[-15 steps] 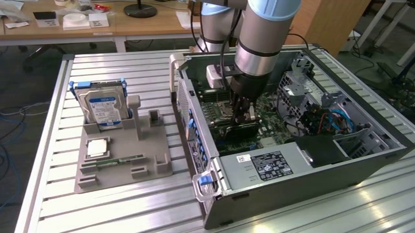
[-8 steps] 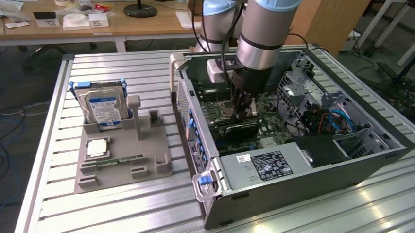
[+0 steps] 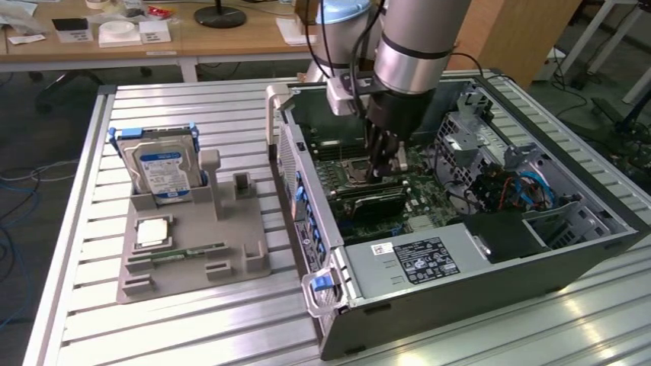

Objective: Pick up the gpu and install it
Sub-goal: 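Press down on the gpu until it lock into place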

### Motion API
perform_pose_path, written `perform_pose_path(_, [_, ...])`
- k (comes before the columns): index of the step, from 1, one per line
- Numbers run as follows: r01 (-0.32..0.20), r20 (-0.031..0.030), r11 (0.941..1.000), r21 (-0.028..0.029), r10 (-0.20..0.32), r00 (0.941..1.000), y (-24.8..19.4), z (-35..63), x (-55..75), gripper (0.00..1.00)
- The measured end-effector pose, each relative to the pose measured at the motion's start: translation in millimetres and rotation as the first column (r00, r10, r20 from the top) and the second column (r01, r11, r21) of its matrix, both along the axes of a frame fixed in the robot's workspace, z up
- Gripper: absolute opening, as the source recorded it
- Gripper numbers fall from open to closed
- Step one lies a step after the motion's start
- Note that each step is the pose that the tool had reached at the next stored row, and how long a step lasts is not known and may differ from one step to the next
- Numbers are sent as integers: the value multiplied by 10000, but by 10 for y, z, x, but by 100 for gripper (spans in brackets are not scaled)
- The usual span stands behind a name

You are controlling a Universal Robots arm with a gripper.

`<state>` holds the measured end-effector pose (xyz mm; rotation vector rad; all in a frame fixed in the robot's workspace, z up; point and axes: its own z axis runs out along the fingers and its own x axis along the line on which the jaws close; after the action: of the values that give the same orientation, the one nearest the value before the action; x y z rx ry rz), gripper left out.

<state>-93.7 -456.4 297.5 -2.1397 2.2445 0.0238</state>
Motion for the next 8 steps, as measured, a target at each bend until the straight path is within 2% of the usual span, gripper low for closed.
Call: perform_pose_path(8, [0,-1,10000,-11,0,10000,0,270,0,11])
